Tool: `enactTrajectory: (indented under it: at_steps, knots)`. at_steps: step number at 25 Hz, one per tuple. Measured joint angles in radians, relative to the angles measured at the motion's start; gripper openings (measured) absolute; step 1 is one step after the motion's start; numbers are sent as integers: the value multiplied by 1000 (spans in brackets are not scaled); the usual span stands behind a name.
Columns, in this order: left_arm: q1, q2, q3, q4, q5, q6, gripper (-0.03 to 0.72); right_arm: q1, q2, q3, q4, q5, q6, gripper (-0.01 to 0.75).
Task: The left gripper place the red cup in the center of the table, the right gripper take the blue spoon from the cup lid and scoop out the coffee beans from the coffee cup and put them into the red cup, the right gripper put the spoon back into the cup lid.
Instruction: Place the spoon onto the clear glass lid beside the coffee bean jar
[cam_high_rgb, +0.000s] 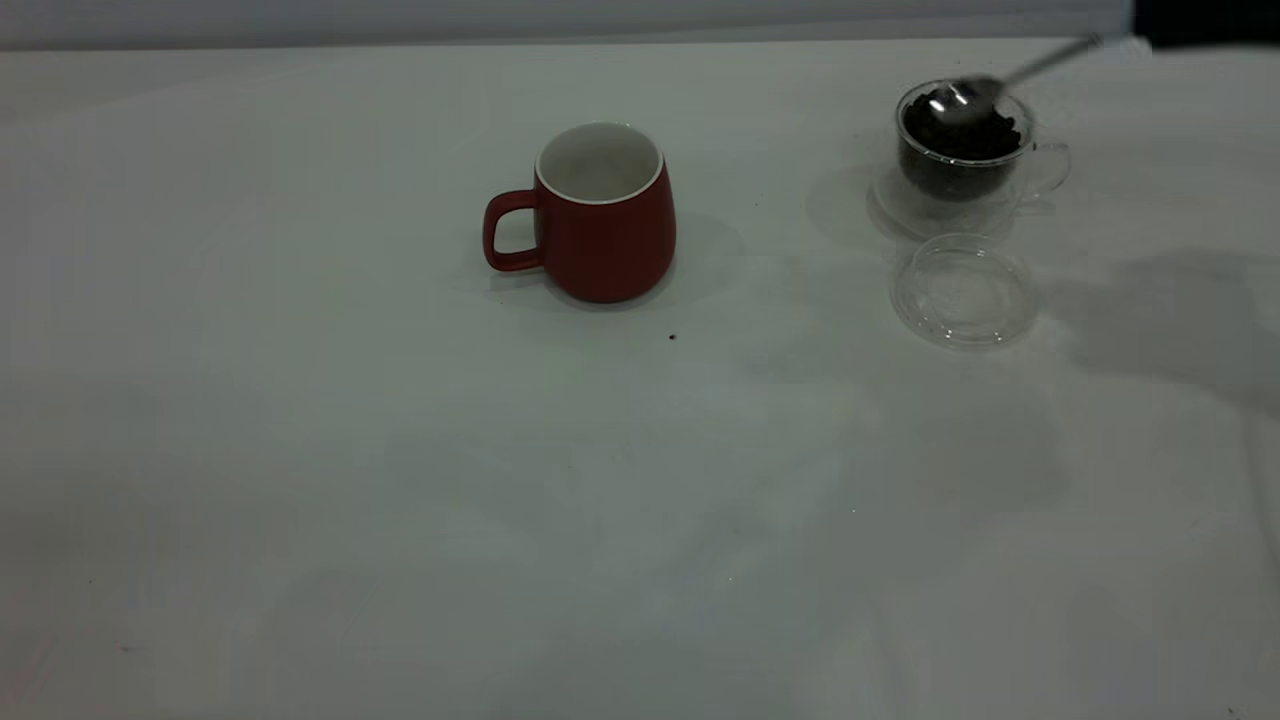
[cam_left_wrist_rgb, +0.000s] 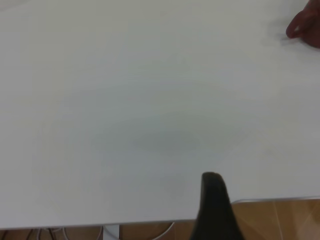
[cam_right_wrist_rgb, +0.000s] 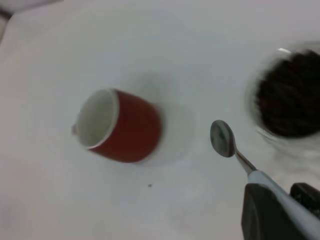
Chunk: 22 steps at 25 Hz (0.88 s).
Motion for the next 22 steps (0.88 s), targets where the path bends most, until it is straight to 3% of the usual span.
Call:
enactTrajectory:
  at_steps: [8, 22]
  knots:
    - [0, 0, 0, 0, 0, 0, 587, -34, 124, 98, 238, -25, -156, 107]
    - [0, 0, 0, 0, 0, 0, 587, -34, 371, 57, 269, 11, -203, 107]
